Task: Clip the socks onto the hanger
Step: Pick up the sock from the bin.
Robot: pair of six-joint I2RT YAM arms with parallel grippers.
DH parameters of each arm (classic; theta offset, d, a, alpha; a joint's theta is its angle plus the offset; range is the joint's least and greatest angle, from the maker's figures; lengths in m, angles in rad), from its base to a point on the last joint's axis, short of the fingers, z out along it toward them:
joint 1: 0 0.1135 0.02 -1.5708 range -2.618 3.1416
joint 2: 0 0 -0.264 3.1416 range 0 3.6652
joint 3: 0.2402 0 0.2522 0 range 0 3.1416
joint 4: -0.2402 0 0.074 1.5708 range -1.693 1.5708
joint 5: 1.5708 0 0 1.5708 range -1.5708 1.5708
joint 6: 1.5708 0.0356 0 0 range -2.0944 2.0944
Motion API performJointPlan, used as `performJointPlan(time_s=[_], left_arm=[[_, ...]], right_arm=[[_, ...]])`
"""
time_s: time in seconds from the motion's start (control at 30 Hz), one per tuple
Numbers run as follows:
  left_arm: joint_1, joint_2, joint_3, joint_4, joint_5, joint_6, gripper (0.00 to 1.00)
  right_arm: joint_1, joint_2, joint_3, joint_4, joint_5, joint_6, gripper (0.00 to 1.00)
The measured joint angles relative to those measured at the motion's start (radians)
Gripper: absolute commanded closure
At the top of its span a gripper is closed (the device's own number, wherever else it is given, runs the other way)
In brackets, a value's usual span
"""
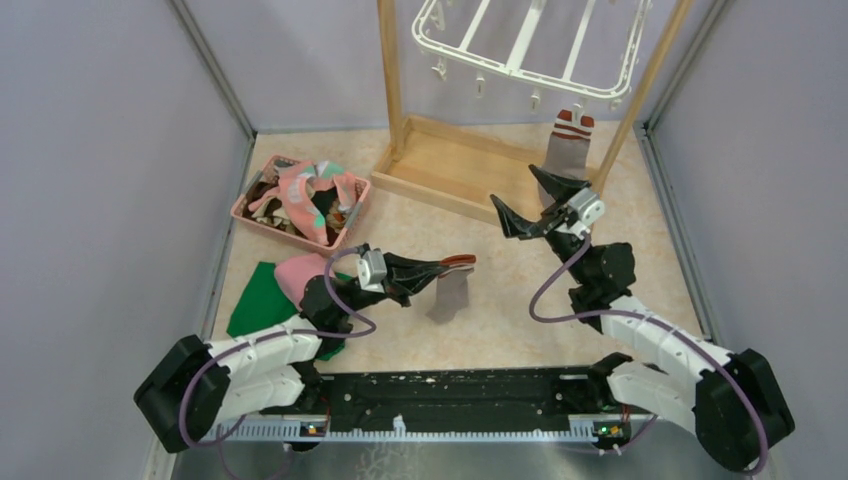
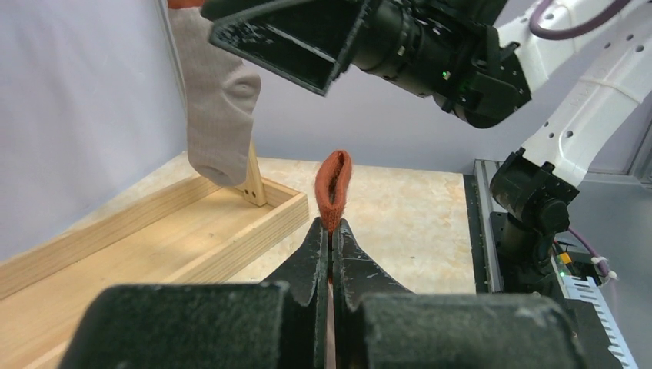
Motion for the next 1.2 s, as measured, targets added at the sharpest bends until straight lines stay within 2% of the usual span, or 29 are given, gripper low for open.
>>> performJointPlan(time_s=[0.23,0.47,0.63,1.2], left_arm=[[0.015,-0.076,-0.011,-0.093,-0.005,0.026,1.0],[0.026,-0.169,-0.011,-0.21,-0.02,0.072,1.0],[0.026,-0.192,-0.011,-0.249,-0.023,0.085,1.0],[0.031,-0.211,-0.023,-0.291,-0.027,0.106,1.0]], right_arm=[[-0.058,0.148,0.113,0.11,-0.077,0.0,0.02],[-0.117,0.228,0.205,0.174,-0.135,0.042,0.02],[-0.164,0.289,0.251,0.204,-0.148,0.111,0.06],[-0.177,0.439,0.322,0.351,-0.038,0.192,0.08]])
